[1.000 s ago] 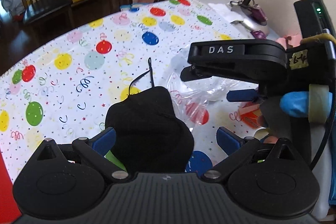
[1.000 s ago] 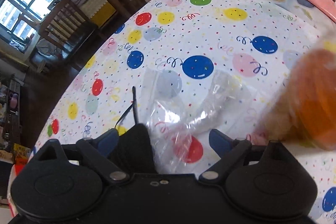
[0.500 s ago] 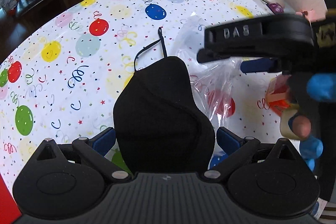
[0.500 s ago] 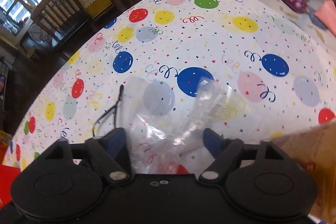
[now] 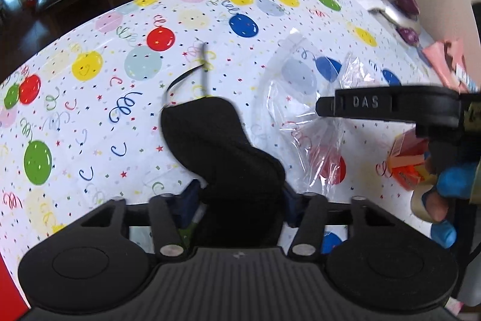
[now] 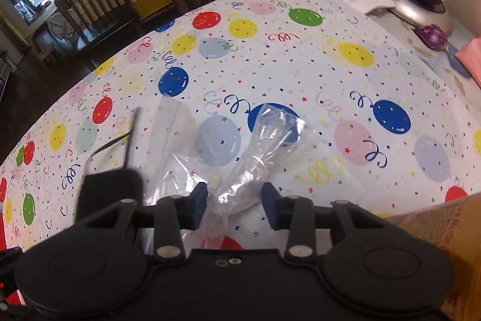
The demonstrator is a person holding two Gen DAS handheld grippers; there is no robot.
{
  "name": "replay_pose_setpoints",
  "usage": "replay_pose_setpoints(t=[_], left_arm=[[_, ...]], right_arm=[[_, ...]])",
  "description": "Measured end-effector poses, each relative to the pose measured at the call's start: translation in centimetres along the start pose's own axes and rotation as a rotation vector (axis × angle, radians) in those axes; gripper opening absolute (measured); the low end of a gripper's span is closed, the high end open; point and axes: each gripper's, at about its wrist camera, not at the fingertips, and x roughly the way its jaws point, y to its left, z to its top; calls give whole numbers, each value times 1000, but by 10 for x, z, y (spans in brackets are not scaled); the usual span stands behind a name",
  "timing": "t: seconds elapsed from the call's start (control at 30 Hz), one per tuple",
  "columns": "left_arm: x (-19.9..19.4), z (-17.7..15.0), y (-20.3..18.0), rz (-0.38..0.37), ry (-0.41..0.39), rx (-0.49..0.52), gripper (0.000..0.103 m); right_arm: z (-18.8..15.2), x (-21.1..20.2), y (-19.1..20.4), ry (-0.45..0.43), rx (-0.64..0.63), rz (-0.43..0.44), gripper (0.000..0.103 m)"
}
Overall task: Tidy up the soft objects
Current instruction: 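Grasp the black mask with the left gripper while the right gripper grasps the clear plastic bag, then lift and carry the black mask and plastic bag with both grippers over the box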
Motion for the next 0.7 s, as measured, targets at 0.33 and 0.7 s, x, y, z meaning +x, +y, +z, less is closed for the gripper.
replay_pose_setpoints(t=[0.33,0.7], left_arm=[[-24,-8,17,37,-74,-63,41],[-79,-7,30,36,-175,-114,41]], right_arm=[[-6,-22,17,-71,-123,47,32],[0,-76,36,-152,-256,98,32]])
